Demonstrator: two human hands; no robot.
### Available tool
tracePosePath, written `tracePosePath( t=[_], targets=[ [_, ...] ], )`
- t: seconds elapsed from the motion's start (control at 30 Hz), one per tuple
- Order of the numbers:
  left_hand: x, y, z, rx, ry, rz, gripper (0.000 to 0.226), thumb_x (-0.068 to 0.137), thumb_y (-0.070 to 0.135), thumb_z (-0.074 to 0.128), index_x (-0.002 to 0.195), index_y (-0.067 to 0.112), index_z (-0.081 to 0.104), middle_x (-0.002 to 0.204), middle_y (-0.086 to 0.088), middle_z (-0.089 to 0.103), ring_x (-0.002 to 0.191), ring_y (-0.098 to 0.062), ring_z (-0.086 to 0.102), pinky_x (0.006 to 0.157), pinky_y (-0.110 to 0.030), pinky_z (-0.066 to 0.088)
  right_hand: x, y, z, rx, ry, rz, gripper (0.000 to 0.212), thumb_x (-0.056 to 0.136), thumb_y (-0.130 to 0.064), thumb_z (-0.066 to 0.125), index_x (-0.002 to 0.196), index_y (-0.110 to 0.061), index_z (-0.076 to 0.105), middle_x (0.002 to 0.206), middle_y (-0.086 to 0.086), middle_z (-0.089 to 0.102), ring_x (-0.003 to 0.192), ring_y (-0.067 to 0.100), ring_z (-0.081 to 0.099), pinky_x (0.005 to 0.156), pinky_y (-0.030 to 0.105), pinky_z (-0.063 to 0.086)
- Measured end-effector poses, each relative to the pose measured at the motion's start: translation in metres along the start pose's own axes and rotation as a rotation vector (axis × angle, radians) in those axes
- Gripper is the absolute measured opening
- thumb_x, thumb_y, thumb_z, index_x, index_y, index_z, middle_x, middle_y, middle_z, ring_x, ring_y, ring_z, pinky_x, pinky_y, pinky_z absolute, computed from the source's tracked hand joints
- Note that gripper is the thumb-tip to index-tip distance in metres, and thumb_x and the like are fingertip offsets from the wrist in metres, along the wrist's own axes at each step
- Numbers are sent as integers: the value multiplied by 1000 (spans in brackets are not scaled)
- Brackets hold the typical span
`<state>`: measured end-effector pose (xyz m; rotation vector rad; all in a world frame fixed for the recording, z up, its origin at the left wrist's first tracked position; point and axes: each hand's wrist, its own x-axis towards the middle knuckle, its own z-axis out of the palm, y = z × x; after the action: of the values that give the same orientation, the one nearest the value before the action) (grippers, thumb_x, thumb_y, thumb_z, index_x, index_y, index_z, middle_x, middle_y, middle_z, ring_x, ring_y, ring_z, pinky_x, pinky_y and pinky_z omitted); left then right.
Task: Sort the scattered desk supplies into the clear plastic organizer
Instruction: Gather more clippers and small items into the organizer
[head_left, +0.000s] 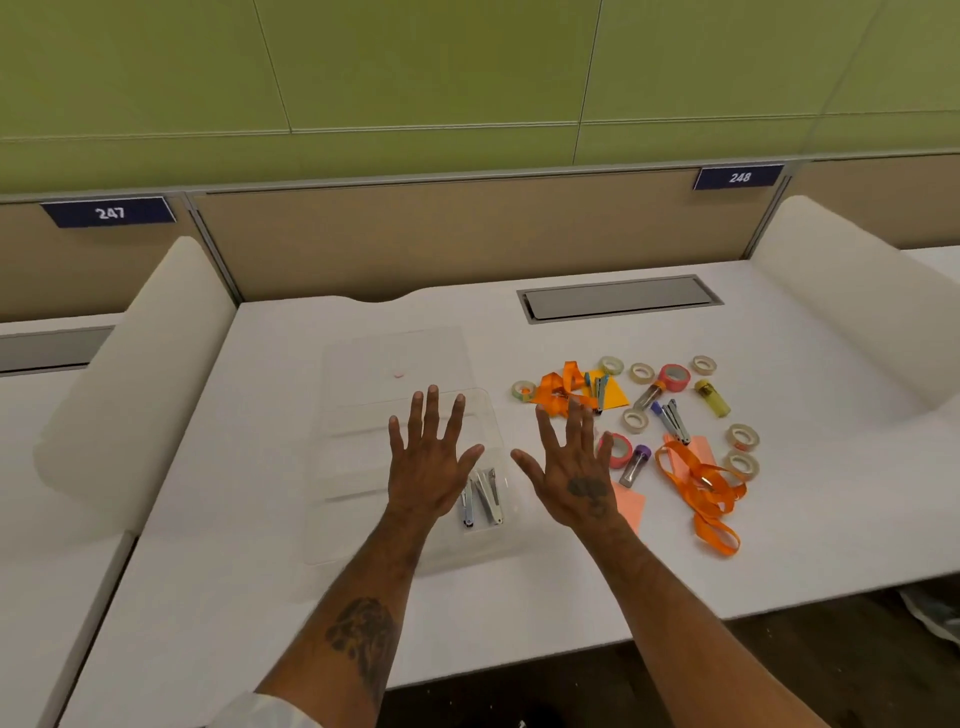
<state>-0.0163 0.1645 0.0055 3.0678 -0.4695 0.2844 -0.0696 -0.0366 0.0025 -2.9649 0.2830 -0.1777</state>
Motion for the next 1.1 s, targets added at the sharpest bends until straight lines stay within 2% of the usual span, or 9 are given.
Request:
tracePosePath(
  t=[0.13, 0.3, 0.43, 0.6, 0.73, 0.87, 0.93, 1.03, 1.1],
  targets=[
    [12, 23, 4, -16, -30, 55, 83, 81, 75, -11, 152, 33, -16, 160, -8, -23, 147, -31, -21, 115, -57, -12, 0, 24, -5, -26, -19, 75, 83, 80, -78, -2, 151, -36, -8, 161, 8, -16, 148, 30, -15, 116, 59, 0],
    [35, 58, 11, -47, -40, 132, 80, 84, 73, -9, 152, 32, -17, 160, -7, -23, 147, -30, -21, 117, -57, -9, 6, 61, -12, -52, 1, 145, 81, 80, -76, -6, 151, -36, -5, 161, 12, -11, 149, 33, -6, 115, 61, 6],
    [59, 90, 20, -82, -44, 164, 79, 85, 72, -8, 152, 31, -16, 161, -7, -22, 148, -29, -20, 118, -56, -6, 18, 97, -15, -47, 44, 175, 78, 89, -71, 7, 152, -27, 19, 159, 19, 12, 147, 38, 10, 112, 63, 19],
    [93, 133, 33, -66, -73, 188, 80, 86, 72, -6, 153, 29, -13, 162, -7, -19, 148, -30, -18, 118, -55, -5, 47, 149, -4, -57, -29, 216, 79, 86, -74, 3, 153, -32, 4, 161, 15, 3, 149, 34, -3, 115, 61, 13],
    [117, 166, 42, -86, -84, 192, 79, 88, 71, 0, 154, 28, -8, 162, -9, -12, 149, -31, -11, 118, -56, 0, 63, 181, -1, -24, -57, 223, 82, 84, -73, 2, 153, -30, 9, 162, 13, 2, 149, 32, -3, 116, 60, 11],
    [137, 192, 54, -107, -104, 192, 78, 94, 68, 21, 154, 27, -6, 161, -7, -15, 149, -32, -11, 117, -57, 3, 78, 205, 1, -18, -81, 202, 78, 88, -69, 10, 152, -26, 21, 160, 17, 13, 148, 37, 9, 112, 61, 18],
    [144, 201, 60, -109, -114, 197, 77, 93, 67, 19, 153, 27, -8, 161, -7, -14, 149, -33, -10, 117, -57, 1, 84, 215, 3, -6, -93, 187, 76, 89, -66, 15, 150, -22, 30, 157, 19, 20, 146, 39, 16, 110, 63, 22],
    [155, 214, 67, -79, -136, 193, 77, 91, 70, 13, 152, 27, -7, 162, -9, -5, 150, -34, -3, 117, -56, 5, 95, 228, 9, -24, -120, 175, 74, 90, -65, 18, 150, -22, 30, 157, 19, 22, 146, 38, 19, 111, 60, 23],
    [161, 221, 72, -57, -142, 188, 77, 92, 69, 15, 153, 26, -4, 163, -11, 1, 150, -34, 1, 117, -55, 7, 102, 236, 12, -38, -114, 168, 67, 93, -58, 31, 147, -18, 37, 152, 20, 35, 141, 38, 31, 108, 59, 30]
  ],
)
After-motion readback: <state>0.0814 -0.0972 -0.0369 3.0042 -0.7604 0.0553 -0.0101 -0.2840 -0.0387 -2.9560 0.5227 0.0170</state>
